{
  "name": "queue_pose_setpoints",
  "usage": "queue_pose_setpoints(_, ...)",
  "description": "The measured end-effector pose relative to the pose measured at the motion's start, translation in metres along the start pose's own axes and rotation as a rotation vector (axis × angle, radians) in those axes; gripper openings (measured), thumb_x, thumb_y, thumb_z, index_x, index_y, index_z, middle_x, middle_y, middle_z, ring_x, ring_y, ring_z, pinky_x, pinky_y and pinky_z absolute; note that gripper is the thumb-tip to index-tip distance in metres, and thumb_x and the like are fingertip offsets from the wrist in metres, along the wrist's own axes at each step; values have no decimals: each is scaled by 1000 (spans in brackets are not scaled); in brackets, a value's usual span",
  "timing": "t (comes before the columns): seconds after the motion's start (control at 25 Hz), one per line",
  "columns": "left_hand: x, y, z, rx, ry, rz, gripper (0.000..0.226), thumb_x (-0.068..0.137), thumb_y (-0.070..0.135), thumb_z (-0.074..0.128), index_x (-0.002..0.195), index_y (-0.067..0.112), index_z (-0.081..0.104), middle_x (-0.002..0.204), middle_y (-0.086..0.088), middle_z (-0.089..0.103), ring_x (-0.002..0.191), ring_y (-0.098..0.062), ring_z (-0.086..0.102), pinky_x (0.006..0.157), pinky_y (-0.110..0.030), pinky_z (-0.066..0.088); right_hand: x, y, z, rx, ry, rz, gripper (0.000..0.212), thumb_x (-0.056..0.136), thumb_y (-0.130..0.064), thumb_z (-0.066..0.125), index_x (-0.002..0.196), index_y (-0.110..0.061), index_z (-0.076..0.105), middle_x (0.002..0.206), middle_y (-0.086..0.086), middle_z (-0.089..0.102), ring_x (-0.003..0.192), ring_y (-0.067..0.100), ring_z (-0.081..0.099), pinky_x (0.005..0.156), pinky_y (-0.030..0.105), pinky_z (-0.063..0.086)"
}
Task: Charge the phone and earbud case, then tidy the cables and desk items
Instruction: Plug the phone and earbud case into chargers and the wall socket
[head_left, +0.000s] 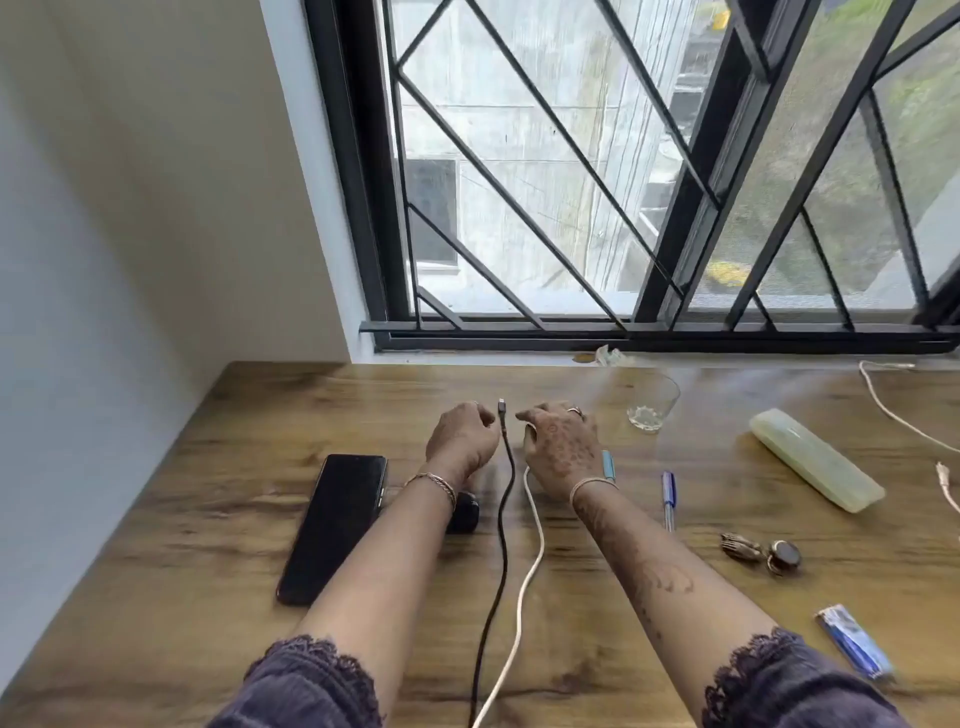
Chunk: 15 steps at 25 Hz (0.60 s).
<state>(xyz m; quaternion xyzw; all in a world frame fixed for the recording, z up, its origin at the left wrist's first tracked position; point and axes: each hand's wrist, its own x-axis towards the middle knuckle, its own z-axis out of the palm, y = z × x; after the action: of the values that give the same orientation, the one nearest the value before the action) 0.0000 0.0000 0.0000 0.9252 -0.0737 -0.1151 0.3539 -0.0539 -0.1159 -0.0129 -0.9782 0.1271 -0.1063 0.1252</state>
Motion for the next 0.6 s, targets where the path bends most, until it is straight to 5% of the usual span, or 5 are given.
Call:
queue_pose_setpoints(0.36, 35, 3, 31, 189, 52, -161, 29, 75, 45, 66, 93, 24, 72, 102, -2, 71, 98, -24, 66, 75, -30, 49, 25, 10, 20, -196, -107, -91, 23, 89, -27, 53, 105, -35, 68, 109, -8, 61, 109, 20, 52, 91, 36, 34)
queue_pose_setpoints(0.6, 37, 10, 35, 149, 26, -190, 30, 83, 38, 57, 99, 17, 72, 106, -6, 69, 100, -28, 65, 77, -31, 49, 34, 15, 20, -152, -116, -70, 25, 92, -31, 51, 111, -37, 67, 115, -10, 64, 113, 18, 51, 95, 36, 31)
